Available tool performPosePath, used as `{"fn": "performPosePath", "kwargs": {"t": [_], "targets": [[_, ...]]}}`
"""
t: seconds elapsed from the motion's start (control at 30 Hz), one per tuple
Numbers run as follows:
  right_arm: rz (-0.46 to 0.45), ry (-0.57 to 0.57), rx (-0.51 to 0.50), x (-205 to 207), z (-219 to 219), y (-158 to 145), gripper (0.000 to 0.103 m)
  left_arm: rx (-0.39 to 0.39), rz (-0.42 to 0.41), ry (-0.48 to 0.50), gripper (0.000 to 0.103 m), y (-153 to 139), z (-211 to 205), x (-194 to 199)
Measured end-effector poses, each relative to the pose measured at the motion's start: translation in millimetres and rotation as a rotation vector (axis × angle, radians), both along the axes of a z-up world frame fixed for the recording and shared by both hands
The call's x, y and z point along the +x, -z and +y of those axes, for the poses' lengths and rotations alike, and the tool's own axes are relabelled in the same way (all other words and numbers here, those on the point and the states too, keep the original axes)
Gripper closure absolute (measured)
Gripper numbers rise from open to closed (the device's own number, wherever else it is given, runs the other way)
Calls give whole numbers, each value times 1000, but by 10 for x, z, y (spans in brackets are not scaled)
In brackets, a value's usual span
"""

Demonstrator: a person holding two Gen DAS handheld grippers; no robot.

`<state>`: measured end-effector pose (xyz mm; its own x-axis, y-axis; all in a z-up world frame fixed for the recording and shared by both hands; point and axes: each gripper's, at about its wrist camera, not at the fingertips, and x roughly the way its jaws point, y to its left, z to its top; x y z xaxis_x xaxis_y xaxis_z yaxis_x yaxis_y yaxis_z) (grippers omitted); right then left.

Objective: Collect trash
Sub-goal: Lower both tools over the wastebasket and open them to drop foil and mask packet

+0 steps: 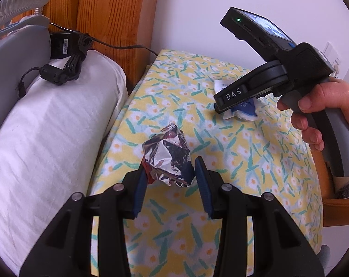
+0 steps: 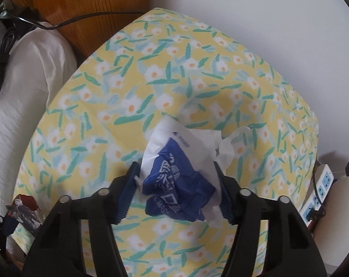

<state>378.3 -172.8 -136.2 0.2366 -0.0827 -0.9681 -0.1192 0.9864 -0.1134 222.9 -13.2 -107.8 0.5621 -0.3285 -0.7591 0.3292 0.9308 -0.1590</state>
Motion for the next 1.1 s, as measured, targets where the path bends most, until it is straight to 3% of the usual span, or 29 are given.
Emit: {"fn": "performPosePath", "kwargs": {"t": [0.33,0.6,0.87,1.1], "targets": [[-39,13,0,-38,-27,-49,56,4,-7,1,64,-20,0,-9],[-187,46,49,-510,-114,-421,58,11,-43,7,64,-209,-39,-192],[-347,32,126,-1734,-120,-957,58,17,-124,48,64,-626,-71,-858],[-501,1,156,-3077,-184,-1239,57,60,-195,70,64,-813,-8,-1768]]}}
